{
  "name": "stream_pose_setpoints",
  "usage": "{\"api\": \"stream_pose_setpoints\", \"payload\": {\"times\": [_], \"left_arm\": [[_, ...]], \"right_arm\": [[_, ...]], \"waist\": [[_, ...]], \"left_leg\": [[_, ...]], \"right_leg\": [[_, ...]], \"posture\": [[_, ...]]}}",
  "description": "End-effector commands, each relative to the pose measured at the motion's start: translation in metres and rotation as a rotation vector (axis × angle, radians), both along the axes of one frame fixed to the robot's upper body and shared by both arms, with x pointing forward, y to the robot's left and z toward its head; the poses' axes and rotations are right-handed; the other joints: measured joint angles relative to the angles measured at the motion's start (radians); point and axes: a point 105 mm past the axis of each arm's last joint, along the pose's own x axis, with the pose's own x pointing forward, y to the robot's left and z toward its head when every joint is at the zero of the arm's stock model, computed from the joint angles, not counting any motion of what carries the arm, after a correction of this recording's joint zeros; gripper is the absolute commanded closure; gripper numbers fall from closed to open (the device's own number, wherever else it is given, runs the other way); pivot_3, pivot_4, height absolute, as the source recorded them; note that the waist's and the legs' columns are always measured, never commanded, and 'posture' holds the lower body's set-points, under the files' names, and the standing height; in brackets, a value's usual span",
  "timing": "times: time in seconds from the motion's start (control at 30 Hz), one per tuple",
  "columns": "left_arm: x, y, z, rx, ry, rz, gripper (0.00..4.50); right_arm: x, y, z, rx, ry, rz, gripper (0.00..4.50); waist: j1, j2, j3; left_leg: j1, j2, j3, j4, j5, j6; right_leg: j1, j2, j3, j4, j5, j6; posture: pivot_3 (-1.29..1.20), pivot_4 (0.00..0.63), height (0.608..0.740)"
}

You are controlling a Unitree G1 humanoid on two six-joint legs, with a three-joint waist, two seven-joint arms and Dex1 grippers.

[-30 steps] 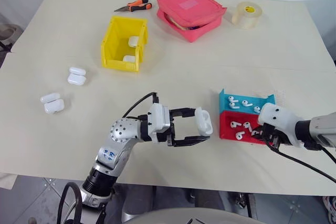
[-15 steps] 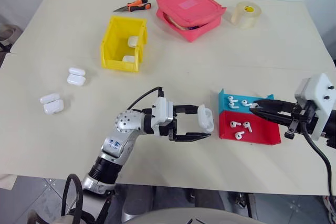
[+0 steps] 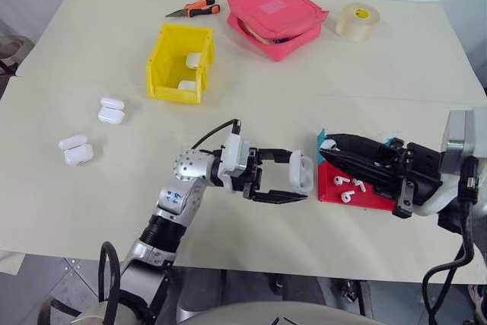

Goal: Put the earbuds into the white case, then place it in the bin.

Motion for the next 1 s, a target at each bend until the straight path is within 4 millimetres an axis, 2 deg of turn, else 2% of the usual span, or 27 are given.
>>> {"api": "stream_pose_setpoints", "payload": {"times": [0.03,0.2,0.53,1.0], "left_arm": [[-0.001,0.002,0.01,-0.035,-0.035,-0.017,1.72],[-0.003,0.002,0.014,-0.041,-0.039,-0.023,1.72],[-0.014,0.002,0.012,-0.03,-0.055,-0.052,1.72],[-0.006,0.003,0.02,-0.056,-0.071,0.002,1.72]], "right_arm": [[-0.003,0.007,-0.005,0.003,-0.029,0.036,3.99],[0.003,0.01,-0.017,0.009,-0.024,0.071,3.99],[0.02,0.016,-0.026,-0.005,-0.053,0.103,3.99],[0.019,0.009,-0.045,-0.103,0.001,0.133,3.99]], "waist": [[-0.001,0.0,0.0],[0.0,0.0,0.0],[-0.001,0.0,0.0],[-0.001,0.0,0.0]], "left_leg": [[0.0,0.0,0.0,0.0,0.0,0.0],[0.0,0.0,0.0,0.0,0.0,0.0],[0.0,0.0,0.0,0.0,0.0,0.0],[0.0,0.0,0.0,0.0,0.0,0.0]], "right_leg": [[0.0,0.0,0.0,0.0,0.0,0.0],[0.0,0.0,0.0,0.0,0.0,0.0],[0.0,0.0,0.0,0.0,0.0,0.0],[0.0,0.0,0.0,0.0,0.0,0.0]], "posture": [[0.0,0.15,0.74],[0.0,0.15,0.74],[0.0,0.15,0.74],[0.0,0.15,0.74]]}}
